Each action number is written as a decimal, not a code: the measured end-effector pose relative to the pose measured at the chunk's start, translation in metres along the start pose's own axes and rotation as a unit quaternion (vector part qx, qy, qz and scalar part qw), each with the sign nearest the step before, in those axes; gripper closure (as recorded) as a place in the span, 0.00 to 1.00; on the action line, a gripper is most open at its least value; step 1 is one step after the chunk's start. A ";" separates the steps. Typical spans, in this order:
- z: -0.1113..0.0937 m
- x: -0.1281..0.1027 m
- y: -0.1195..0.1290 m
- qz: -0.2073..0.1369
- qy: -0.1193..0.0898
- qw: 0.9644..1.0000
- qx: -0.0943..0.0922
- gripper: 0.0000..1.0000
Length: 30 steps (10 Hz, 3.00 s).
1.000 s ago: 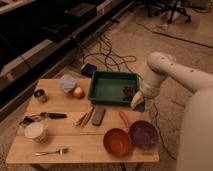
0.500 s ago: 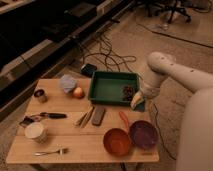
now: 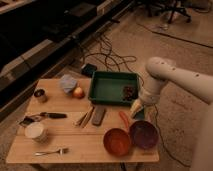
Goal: Wipe purple bowl with sponge
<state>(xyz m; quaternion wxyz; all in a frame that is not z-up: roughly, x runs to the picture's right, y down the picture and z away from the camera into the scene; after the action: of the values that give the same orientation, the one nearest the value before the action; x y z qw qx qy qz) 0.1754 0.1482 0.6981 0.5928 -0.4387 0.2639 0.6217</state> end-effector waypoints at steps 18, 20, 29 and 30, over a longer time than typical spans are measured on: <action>0.098 0.119 -0.025 0.063 0.049 0.997 -0.010 1.00; 0.096 0.121 -0.037 0.079 0.041 0.996 -0.011 1.00; 0.099 0.100 -0.075 0.117 0.048 0.991 -0.034 1.00; 0.095 0.097 -0.078 0.120 0.043 0.991 -0.033 1.00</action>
<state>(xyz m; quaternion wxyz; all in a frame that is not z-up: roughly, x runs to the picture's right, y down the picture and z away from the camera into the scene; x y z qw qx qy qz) 0.2378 0.2905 0.6750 0.4874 -0.4495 0.3191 0.6772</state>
